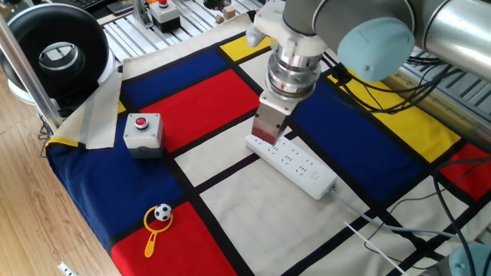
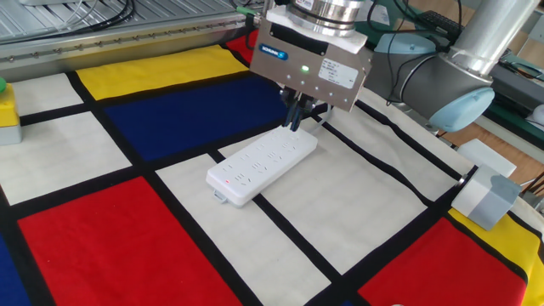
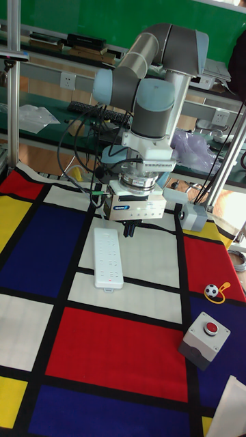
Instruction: Turn off the power strip by pressing the button
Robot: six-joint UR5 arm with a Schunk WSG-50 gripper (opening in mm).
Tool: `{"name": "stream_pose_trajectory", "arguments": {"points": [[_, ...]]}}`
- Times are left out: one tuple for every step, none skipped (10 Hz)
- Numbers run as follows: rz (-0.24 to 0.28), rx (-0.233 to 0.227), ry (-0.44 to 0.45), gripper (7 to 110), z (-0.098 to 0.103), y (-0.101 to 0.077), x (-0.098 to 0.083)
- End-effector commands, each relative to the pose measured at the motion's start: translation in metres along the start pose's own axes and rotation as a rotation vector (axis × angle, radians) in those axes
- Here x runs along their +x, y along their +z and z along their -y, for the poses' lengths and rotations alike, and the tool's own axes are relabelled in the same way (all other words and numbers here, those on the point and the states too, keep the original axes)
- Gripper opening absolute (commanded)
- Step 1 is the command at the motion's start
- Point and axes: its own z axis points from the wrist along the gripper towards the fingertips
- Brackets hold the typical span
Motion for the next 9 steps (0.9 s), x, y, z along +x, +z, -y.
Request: {"name": "stream_pose_trajectory", "arguments": {"points": [[-0.001, -0.145, -0.039, 7, -0.036, -0.003, 0.002], [0.017, -0.113, -0.076, 7, -0.028, -0.002, -0.002], [0.011, -0.090, -0.081, 7, -0.022, -0.002, -0.001], [-0.017, -0.082, -0.093, 7, -0.020, -0.002, 0.006], [-0.062, -0.015, -0.138, 7, -0.003, -0.001, 0.018], [-0.069, 0.010, -0.158, 7, -0.002, 0.001, 0.030], [-0.065, -0.007, -0.172, 7, -0.010, 0.009, 0.044], [-0.066, -0.060, -0.212, 7, -0.021, 0.020, 0.062], [-0.056, -0.110, -0.258, 7, -0.029, 0.032, 0.077]]}}
